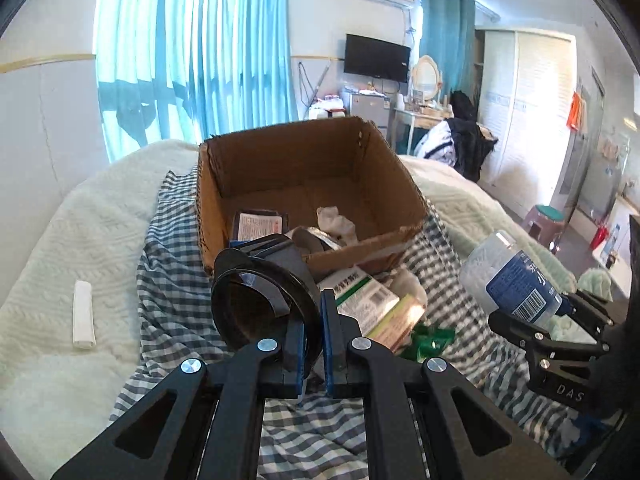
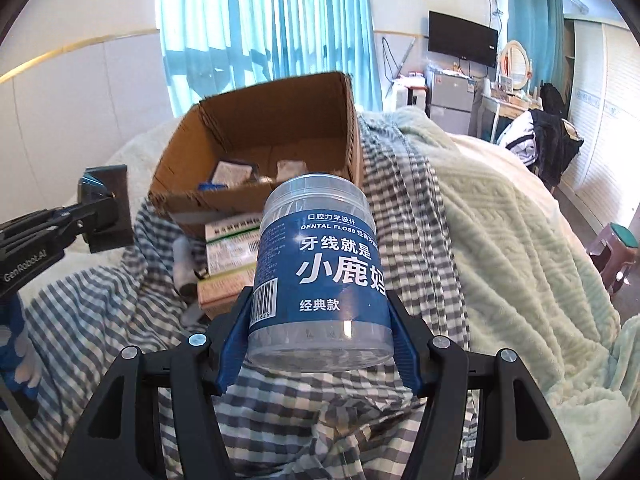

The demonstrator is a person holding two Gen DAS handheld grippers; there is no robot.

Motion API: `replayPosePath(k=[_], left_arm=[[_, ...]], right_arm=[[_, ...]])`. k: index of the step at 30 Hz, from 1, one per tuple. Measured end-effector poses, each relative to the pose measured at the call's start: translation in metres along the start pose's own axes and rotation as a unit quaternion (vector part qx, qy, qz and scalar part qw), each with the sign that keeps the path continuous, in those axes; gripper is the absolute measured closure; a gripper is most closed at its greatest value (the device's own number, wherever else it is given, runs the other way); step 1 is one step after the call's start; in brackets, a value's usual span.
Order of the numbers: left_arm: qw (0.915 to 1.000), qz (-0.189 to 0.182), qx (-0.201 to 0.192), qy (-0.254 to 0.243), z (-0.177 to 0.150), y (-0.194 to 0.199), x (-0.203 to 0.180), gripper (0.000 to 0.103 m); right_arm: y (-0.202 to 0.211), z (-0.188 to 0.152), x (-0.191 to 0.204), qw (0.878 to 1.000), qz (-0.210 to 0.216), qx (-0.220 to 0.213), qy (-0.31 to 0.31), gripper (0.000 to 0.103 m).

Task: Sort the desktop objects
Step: 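Grasp the blue-labelled floss jar with the right tool while the left grasps a black cap, then carry the floss jar and black cap over the box and release them inside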

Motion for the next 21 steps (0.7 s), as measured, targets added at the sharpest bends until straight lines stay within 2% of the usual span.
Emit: replayPosePath(k=[8, 14, 21], left_arm=[[0.9991, 0.004, -0.039, 0.018, 0.032, 0.007, 0.007, 0.096], [0.9969, 0.003, -0.076, 0.021, 0.065, 0.013, 0.012, 0.096], [0.9926, 0.011, -0.12, 0.016, 0.101, 0.027, 0.016, 0.096]], right_arm=[[0.014, 0.035, 0.015, 0.999, 0.016, -0.048, 0.012, 0.042], [0.019, 0.078, 0.026, 0.994, 0.016, -0.094, 0.044, 0.042], [0.035, 0.127, 0.025, 0.988, 0.028, -0.143, 0.046, 0.042]])
Point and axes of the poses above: each gripper's, at about its wrist camera, not at the fingertips, and y roughly against the way its jaws point, x to its left, z to its top, the point moved 6 cm from there along -y, roughly the way its jaws point, and after that the axes turned 14 degrees about x, right-handed, at the moved point
